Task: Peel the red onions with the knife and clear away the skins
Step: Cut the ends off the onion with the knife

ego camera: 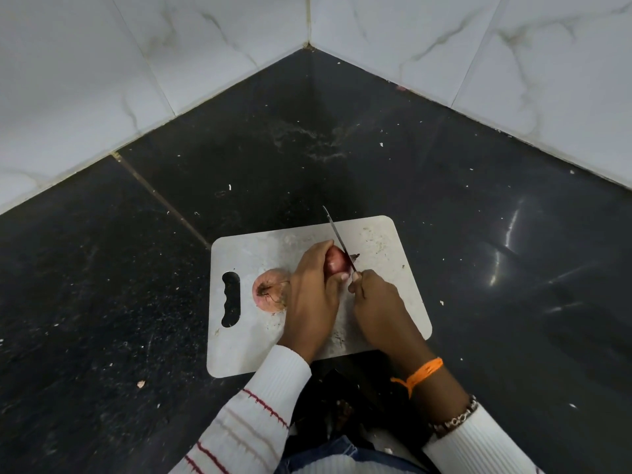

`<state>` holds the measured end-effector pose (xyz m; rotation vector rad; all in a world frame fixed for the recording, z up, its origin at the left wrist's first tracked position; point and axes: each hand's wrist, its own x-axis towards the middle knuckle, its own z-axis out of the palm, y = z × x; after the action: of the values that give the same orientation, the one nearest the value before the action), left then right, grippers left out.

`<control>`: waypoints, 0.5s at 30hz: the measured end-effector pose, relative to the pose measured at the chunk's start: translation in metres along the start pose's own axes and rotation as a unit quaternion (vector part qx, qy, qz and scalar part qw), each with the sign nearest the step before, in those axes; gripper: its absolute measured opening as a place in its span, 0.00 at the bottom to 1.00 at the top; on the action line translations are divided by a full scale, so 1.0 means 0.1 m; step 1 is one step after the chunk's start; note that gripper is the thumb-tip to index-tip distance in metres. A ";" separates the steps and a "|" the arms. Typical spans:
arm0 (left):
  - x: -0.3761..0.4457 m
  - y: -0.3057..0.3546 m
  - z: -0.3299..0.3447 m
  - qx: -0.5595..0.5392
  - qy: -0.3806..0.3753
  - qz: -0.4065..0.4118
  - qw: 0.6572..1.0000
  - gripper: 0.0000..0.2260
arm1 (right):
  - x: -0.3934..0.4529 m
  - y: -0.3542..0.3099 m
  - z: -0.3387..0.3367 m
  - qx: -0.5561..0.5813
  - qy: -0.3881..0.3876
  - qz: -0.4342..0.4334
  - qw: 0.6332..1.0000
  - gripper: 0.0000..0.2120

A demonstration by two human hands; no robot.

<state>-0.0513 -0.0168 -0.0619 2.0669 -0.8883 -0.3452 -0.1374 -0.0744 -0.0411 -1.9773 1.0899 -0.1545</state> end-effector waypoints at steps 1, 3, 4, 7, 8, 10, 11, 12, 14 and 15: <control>0.00 0.02 0.00 0.000 0.000 -0.002 1.000 0.20 | -0.02 0.01 0.00 -0.006 0.004 -0.001 1.000 0.14; 0.00 0.04 -0.01 -0.009 0.000 -0.012 1.000 0.20 | -0.12 0.04 -0.01 -0.009 0.005 0.002 1.000 0.14; 0.01 0.05 -0.01 -0.012 -0.001 -0.014 1.000 0.20 | -0.15 0.04 -0.02 -0.007 0.000 0.007 1.000 0.14; 0.00 0.06 0.00 0.003 0.000 0.005 1.000 0.20 | 0.02 0.00 -0.01 0.000 -0.012 0.020 1.000 0.14; -0.01 0.06 0.00 0.007 0.001 0.008 1.000 0.20 | 0.07 -0.02 -0.01 0.000 -0.019 0.023 1.000 0.13; -0.01 0.07 0.00 0.003 0.008 -0.010 1.000 0.19 | 0.05 -0.01 0.01 -0.006 -0.021 0.016 1.000 0.13; 0.00 0.07 -0.01 -0.003 0.011 -0.022 1.000 0.20 | -0.01 0.01 0.01 -0.009 -0.019 0.011 1.000 0.12; 0.01 0.07 -0.02 -0.007 0.012 -0.030 0.999 0.20 | -0.07 0.02 0.00 -0.012 -0.019 0.011 1.000 0.12; 0.01 0.08 -0.01 -0.006 0.013 -0.024 1.000 0.20 | -0.07 0.01 0.00 -0.020 -0.019 0.011 1.000 0.11; 0.01 0.09 0.00 -0.003 0.012 -0.017 1.000 0.20 | 0.00 0.00 0.01 -0.021 -0.017 0.010 1.000 0.11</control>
<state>-0.0546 -0.0208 -0.0549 2.0787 -0.8377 -0.3415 -0.1370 -0.0741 -0.0415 -1.9982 1.0991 -0.0868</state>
